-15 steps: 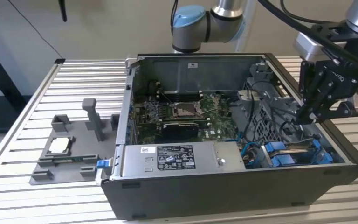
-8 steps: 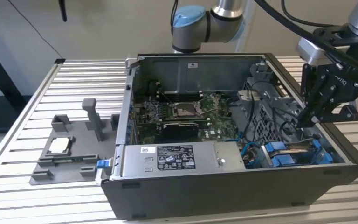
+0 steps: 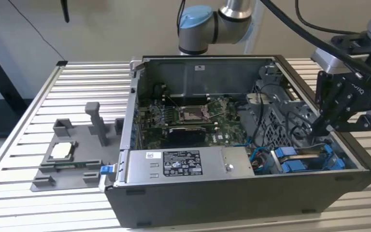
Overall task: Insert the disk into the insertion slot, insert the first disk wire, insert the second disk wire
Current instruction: 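Insert the first disk wire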
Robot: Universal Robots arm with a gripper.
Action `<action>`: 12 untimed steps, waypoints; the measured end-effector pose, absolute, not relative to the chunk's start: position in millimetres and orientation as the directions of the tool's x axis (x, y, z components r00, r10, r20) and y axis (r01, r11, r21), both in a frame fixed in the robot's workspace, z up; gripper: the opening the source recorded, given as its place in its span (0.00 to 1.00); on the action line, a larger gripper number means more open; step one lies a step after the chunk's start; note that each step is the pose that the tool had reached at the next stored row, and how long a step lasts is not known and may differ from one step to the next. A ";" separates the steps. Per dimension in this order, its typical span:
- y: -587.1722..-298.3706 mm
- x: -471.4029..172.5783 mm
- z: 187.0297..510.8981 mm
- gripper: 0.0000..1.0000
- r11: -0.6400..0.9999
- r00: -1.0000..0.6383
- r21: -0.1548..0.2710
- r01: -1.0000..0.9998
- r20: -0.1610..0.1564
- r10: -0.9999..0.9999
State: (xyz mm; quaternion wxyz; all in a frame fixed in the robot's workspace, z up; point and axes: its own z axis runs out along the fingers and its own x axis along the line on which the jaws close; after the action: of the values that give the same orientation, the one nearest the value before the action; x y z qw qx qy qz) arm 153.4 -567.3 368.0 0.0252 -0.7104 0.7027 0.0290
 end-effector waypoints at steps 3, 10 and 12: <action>-567.7 154.8 365.0 0.19 -0.007 0.006 0.010 -1.000 -0.077 -0.997; -568.6 156.2 358.2 0.19 0.001 -0.002 0.013 -1.000 -0.076 -0.997; -568.7 156.4 355.7 0.19 0.002 -0.003 0.011 -1.000 -0.076 -0.997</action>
State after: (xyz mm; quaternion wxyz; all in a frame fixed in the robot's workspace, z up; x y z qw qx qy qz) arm 156.4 -568.7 355.7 0.0230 -0.7058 0.7074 0.0307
